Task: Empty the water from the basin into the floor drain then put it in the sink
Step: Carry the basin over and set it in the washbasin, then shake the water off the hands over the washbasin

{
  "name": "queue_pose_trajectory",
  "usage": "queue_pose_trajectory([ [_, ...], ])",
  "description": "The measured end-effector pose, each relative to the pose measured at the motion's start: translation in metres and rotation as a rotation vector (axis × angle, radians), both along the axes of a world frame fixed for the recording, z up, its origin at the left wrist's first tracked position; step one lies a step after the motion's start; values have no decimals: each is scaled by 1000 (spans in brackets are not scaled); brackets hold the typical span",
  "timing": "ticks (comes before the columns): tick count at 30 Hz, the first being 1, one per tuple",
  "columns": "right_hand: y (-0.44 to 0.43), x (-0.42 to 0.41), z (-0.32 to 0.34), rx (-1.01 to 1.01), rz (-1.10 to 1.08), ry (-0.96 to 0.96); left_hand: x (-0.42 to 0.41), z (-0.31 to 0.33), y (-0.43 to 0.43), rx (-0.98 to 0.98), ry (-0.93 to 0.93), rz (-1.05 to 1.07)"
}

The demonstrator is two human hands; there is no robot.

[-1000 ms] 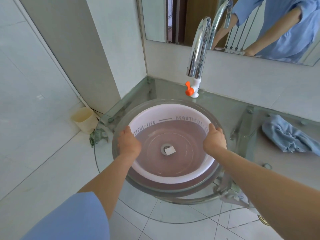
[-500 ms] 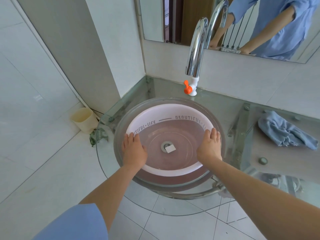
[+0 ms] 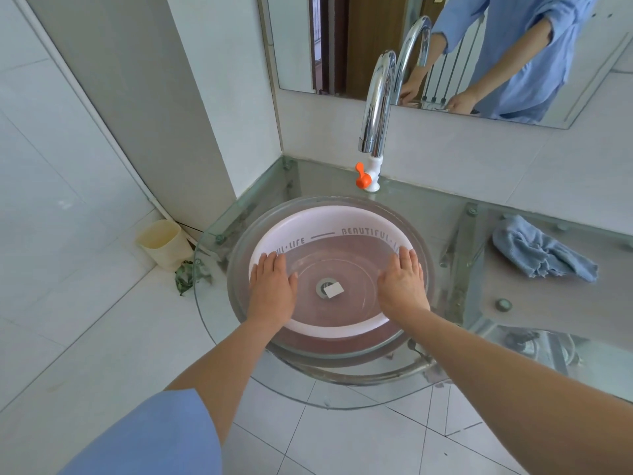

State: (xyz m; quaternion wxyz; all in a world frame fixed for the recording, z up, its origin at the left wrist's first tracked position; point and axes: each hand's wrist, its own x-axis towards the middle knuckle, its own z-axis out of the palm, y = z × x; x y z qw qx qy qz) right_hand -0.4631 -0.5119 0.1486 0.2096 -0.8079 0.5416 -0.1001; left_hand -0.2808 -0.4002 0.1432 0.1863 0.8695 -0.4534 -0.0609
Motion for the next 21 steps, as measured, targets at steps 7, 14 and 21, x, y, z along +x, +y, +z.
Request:
queue_pose_trajectory([
  [7,30,15,54,48,81,-373,-34,45,6,-390,286,-76],
  [14,71,14,136,5,69,-911,-52,130,27,-808,544,-102],
  [21,85,16,220,-54,24,-1157,-57,219,47,-968,576,-252],
])
